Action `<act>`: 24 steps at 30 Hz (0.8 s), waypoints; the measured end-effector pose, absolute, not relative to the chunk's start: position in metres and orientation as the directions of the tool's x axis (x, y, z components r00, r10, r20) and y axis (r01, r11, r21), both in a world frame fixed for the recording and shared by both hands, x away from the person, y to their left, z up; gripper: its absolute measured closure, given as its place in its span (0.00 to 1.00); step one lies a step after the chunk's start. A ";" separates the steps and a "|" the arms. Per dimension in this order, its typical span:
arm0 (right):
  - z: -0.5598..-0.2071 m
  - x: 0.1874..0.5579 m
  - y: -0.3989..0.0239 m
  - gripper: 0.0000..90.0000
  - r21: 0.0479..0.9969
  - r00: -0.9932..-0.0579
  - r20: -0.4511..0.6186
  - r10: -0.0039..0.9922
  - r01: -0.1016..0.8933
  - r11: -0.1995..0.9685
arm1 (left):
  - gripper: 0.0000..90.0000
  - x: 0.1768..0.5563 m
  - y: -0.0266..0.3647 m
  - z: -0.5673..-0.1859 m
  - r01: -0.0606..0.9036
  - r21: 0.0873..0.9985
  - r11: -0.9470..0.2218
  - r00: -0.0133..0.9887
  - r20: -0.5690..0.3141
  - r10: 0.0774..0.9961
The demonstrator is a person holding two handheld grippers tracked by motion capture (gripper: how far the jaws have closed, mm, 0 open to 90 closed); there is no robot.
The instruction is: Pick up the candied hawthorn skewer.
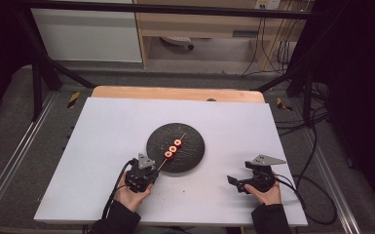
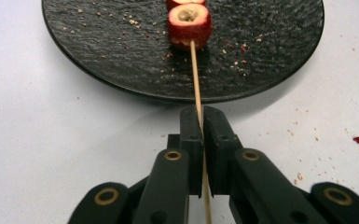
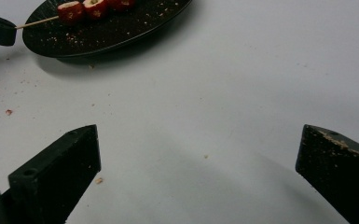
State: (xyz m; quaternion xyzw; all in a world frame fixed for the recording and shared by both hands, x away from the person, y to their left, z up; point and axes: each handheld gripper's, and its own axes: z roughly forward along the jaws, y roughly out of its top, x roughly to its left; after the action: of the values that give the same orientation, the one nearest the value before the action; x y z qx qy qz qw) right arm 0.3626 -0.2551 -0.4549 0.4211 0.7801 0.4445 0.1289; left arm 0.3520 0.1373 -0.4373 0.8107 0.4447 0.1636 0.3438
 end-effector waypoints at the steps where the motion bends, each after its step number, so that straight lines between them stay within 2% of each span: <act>1: -0.455 0.362 -0.255 0.01 0.802 -0.612 0.174 0.772 0.543 0.250 | 0.97 0.352 0.138 -0.437 0.608 0.706 -0.363 0.550 -0.045 0.834; 13: -0.455 0.362 -0.255 0.01 0.801 -0.610 0.180 0.772 0.546 0.245 | 0.98 0.347 0.144 -0.434 0.573 0.744 -0.343 0.564 -0.055 0.824; 24: -0.455 0.361 -0.254 0.01 0.801 -0.608 0.193 0.770 0.551 0.234 | 0.98 0.338 0.166 -0.425 0.526 0.796 -0.299 0.574 -0.072 0.816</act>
State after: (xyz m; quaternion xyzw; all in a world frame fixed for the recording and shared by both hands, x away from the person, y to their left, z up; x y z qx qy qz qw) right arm 0.3614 -0.2541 -0.4546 0.4255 0.7761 0.4492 0.1220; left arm 0.3384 0.1655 -0.4255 0.7864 0.4264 0.1767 0.4104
